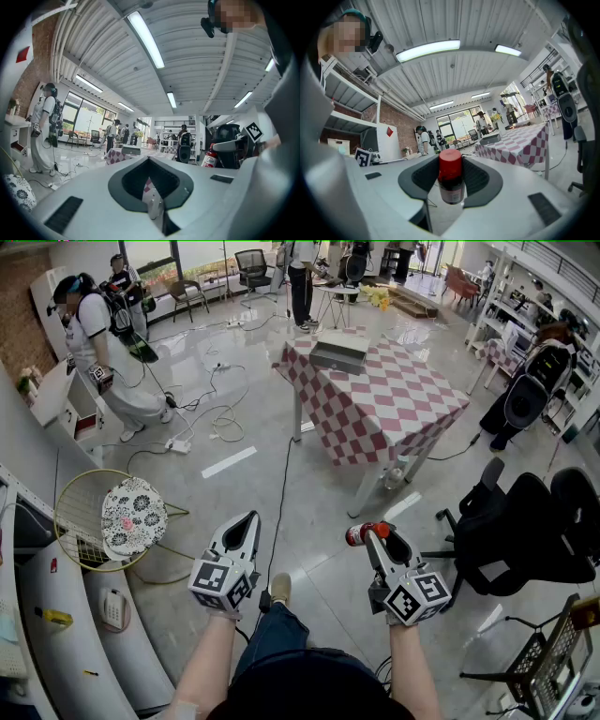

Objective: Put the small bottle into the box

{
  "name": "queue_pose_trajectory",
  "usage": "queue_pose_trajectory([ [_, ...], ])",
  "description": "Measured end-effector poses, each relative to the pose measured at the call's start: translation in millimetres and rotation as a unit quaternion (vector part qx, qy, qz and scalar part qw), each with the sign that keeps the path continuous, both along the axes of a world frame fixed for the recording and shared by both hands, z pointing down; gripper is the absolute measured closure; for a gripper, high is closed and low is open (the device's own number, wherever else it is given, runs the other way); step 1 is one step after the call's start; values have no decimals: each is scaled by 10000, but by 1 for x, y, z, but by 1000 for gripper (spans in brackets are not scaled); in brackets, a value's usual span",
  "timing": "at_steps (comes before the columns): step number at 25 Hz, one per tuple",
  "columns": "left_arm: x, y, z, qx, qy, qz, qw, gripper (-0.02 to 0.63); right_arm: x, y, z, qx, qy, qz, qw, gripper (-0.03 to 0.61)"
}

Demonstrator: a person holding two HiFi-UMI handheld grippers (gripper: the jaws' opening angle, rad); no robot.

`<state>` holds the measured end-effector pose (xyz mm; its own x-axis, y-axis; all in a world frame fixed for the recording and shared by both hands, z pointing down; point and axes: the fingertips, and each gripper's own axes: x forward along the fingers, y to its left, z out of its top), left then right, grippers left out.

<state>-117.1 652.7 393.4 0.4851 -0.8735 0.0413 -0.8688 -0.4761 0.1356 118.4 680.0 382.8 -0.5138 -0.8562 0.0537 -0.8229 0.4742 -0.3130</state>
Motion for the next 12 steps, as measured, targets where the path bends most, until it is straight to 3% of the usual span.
queue_pose_trajectory([
  [12, -20, -169, 3, -37, -123, 95, 9999, 612, -23, -166, 8, -137, 220, 82, 9996, 430],
])
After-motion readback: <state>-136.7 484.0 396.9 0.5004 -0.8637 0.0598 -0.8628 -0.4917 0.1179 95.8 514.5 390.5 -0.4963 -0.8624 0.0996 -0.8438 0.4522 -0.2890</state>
